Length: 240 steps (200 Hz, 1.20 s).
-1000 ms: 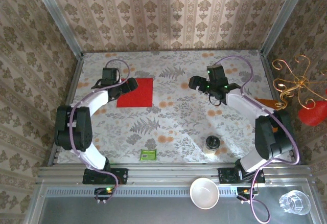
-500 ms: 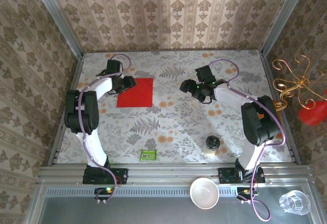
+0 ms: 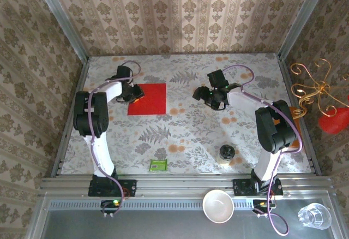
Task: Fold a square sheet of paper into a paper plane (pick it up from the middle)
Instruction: Move the square sheet of paper to the center of the table, then first fold in half a square sheet of paper at the center of the table.
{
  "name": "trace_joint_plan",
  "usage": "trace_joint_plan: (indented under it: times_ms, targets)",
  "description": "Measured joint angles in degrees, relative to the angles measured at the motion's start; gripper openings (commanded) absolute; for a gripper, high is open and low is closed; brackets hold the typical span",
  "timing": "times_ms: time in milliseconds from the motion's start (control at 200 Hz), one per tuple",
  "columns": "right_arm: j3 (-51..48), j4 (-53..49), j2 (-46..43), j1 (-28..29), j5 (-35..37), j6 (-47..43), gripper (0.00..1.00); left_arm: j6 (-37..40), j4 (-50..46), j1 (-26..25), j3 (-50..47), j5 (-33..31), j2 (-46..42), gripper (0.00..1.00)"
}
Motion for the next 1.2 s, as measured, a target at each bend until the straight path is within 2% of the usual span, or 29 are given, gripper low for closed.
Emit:
trace_joint_plan:
  times_ms: [140, 250, 470, 600, 755, 970, 1200]
  targets:
    - [0.0, -1.11, 0.09, 0.0, 0.02, 0.17, 0.73, -0.87, 1.14, -3.65, -1.29, 0.0, -0.26, 0.28]
    - [0.0, -1.64, 0.09, 0.0, 0.02, 0.15, 0.71, -3.04, 3.15, -8.37, -4.11, 0.02, -1.81, 0.27]
    - [-0.9, -3.1, 0.09, 0.5, -0.09, -0.11, 0.64, -11.76, 7.04, -20.06, -12.48, 0.22, -7.1, 0.25]
    - [-2.19, -3.96, 0.09, 1.66, -1.49, -0.33, 0.61, -16.22, 7.5, -24.09, -15.19, 1.51, -9.33, 0.25]
    - [-3.1, -4.55, 0.09, 3.41, -3.98, -0.63, 0.52, -17.57, 5.03, -24.11, -15.76, 3.39, -11.02, 0.26]
    - [-3.65, -4.81, 0.35, 5.09, -6.45, -0.96, 0.37, -16.11, 4.28, -19.91, -15.08, 7.26, -11.67, 0.2]
    - [-3.93, -4.76, 2.8, 5.64, -7.32, -0.68, 0.35, -13.22, 3.37, -18.6, -12.74, 10.05, -8.33, 0.14]
